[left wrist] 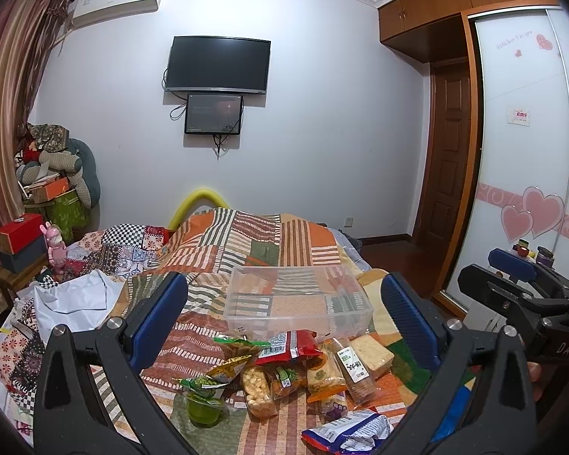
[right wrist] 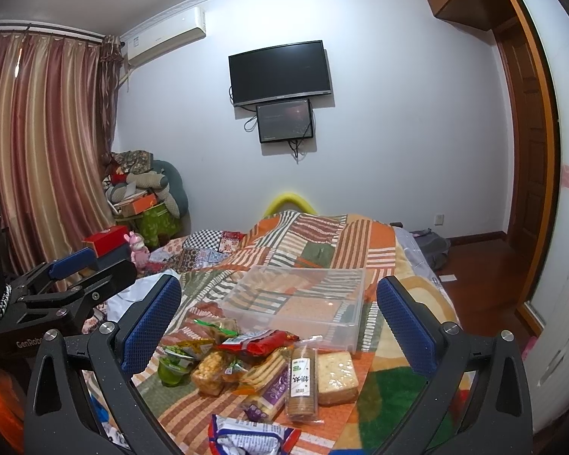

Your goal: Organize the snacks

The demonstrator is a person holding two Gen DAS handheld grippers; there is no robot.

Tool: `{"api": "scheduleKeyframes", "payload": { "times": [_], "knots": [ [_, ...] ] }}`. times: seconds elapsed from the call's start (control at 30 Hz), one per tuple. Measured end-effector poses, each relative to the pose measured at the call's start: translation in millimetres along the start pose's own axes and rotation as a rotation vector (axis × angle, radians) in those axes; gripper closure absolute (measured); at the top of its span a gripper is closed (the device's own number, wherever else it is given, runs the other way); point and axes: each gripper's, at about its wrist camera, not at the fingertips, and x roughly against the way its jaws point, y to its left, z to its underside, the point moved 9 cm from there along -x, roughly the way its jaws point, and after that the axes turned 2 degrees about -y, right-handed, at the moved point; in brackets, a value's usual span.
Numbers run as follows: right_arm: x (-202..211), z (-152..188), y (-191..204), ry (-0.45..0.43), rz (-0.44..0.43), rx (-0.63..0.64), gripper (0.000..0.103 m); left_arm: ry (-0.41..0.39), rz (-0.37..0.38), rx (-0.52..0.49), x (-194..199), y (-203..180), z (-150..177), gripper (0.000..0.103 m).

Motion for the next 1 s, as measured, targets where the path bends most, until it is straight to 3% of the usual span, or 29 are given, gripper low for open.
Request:
{"api": "scheduleKeyframes", "payload": {
  "times": [0.63, 0.83, 1.0],
  "knots": [
    [-6.6, 10.1, -0.1, 0.031, -0.019, -0.011, 0.000, 0.016, 0.013, -0.014, -0.3, 2.0, 4.8, 0.002],
    [-16.8, 37.7, -4.1, 0.121, -0.025, -0.009, 0.003, 0.096, 0.025, -0.033, -7.6, 6.8, 24.6, 0.021],
    [-33.1, 82.9, -3.9, 0.283, -0.073, -0.016, 0.011, 0.229, 0.045, -0.028, -23.2, 13.6, 53.5, 0.040]
  ]
}}
